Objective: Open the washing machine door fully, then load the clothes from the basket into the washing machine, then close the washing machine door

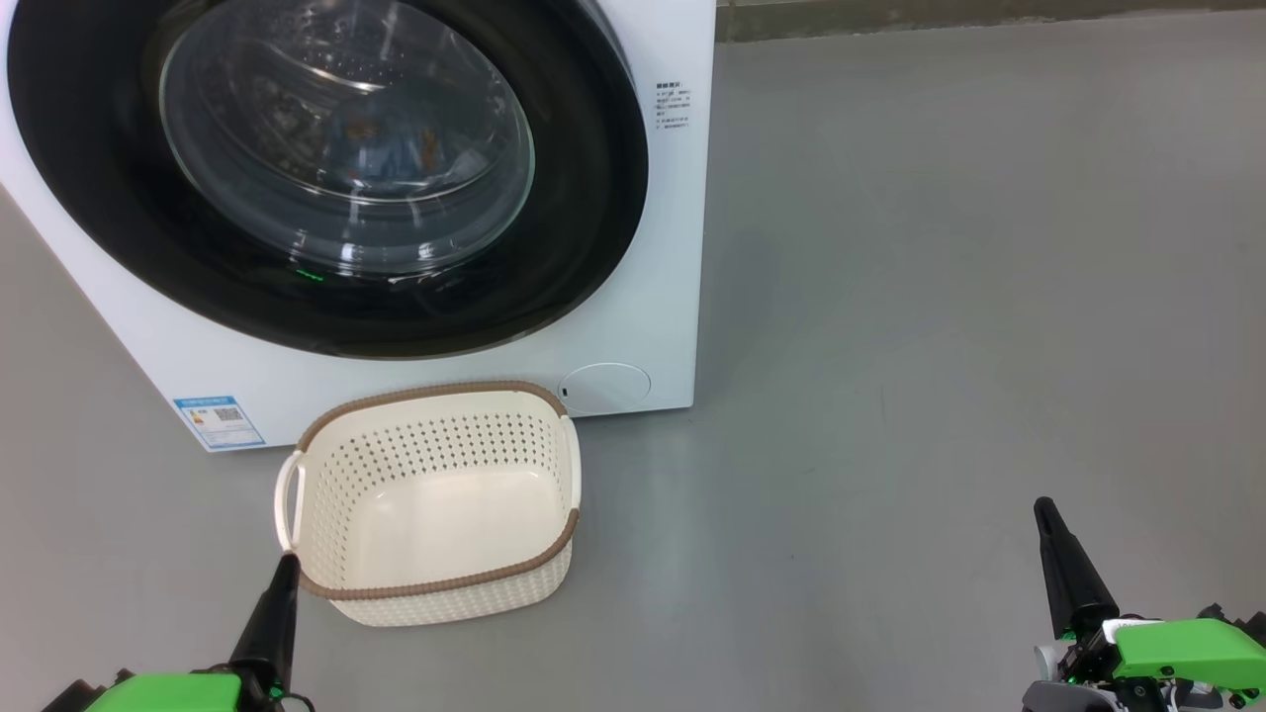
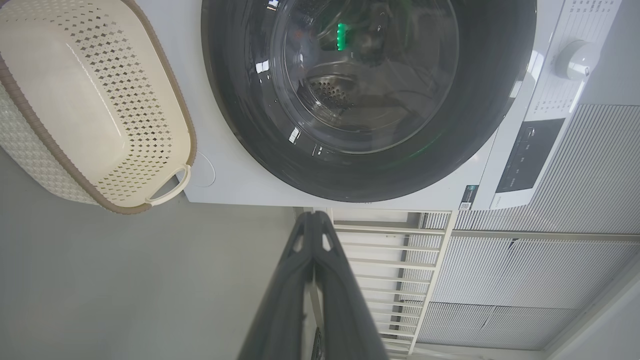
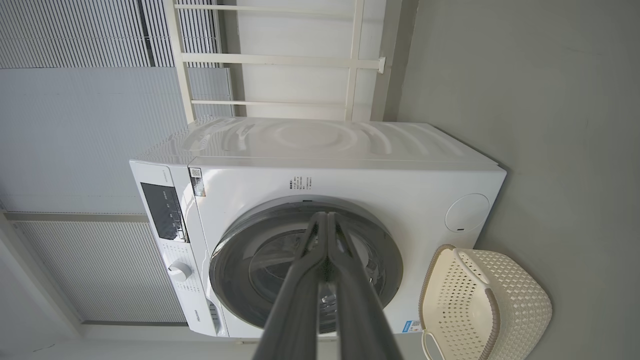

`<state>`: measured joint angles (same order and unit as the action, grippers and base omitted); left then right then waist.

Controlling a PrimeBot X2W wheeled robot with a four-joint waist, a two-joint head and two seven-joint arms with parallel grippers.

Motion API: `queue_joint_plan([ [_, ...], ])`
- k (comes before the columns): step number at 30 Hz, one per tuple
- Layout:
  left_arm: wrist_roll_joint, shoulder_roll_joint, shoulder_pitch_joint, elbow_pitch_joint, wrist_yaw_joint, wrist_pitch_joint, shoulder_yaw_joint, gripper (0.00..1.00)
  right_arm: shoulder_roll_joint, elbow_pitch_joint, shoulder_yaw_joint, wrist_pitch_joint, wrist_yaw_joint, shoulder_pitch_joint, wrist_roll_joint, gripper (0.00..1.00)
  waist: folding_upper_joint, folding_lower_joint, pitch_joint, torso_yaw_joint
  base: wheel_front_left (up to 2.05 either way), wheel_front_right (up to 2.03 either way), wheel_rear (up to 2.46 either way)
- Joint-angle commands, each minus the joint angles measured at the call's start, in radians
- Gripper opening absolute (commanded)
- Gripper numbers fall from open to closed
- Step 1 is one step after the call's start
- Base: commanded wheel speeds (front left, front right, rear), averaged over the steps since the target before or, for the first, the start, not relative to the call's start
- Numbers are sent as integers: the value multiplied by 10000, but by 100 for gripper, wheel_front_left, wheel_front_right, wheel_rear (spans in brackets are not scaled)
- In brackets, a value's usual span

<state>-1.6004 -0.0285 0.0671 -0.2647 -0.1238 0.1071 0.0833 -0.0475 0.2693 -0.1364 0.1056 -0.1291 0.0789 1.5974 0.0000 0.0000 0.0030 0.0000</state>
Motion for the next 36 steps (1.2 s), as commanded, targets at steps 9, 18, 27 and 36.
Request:
queue_joint_plan([
  [9,-84,-217,410,194,-69,59,302,0,-28,-245,222,80,-16,291,109,0,0,0,0,0,0,0,0],
  [18,-84,-217,410,194,-69,59,302,0,-28,-245,223,79,-16,291,110,0,0,0,0,0,0,0,0],
  [27,-84,-217,410,195,-69,59,302,0,-28,-245,224,79,-16,291,110,0,0,0,0,0,0,0,0],
  [36,-84,-217,410,195,-69,59,302,0,-28,-245,224,78,-16,291,111,0,0,0,0,0,0,0,0],
])
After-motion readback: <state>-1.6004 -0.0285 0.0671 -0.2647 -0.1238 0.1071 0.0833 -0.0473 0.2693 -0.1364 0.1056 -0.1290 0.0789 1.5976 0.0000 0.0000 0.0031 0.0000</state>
